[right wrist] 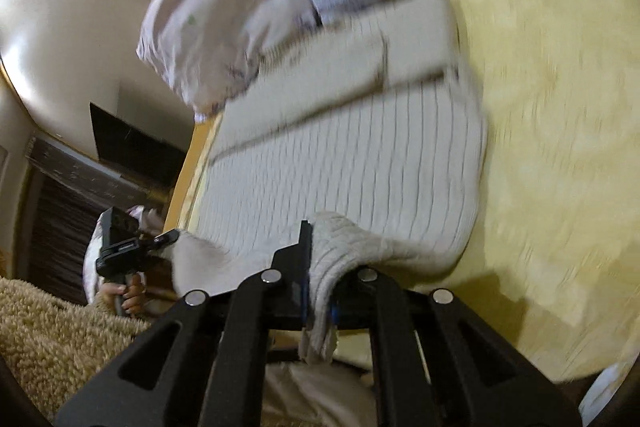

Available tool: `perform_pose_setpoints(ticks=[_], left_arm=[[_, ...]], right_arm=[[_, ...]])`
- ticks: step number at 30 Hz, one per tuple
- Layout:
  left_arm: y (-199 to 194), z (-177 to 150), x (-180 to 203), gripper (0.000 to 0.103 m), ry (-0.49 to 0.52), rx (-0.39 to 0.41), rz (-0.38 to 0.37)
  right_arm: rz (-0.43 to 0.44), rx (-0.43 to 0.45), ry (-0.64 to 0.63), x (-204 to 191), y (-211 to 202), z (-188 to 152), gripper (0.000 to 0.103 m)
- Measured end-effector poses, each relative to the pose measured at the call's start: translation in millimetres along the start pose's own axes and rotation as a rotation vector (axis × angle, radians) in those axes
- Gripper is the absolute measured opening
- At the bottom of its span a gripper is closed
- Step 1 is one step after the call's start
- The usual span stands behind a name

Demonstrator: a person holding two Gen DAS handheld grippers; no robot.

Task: Fold small clothes

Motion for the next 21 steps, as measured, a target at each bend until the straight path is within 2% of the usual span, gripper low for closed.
perform_pose_setpoints(ticks=[5,9,16,21], left_arm=[[-11,50,16,0.005,0.019,0.119,-0.054],[-6,87,39,0.005,0.072,0.181,-0.067],[-2,135,59,0.005,0.113,0.243,-0.090],[14,169,70,0.005,0.125,0.268,-0.091]], right_arm=[[-0.018,0.138,-0.050,-10,-11,41,0.007],[-0.021,0.194,-0.081,-23,-6,67,0.007],[-0.002,0.288,-0.086,-28,-4,102,0.007],[0.030,0.357,-0.036,-18,6,130,0.007]])
Point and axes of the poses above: each gripper's, at about its wrist camera, not at the fingertips, and y roughly the way its jaws point, x to its right, z to its top, the point moved 6 cm from there along y, roughly the way its jaws point, and after that the axes turned 6 degrees about z, right-handed, at the moved point
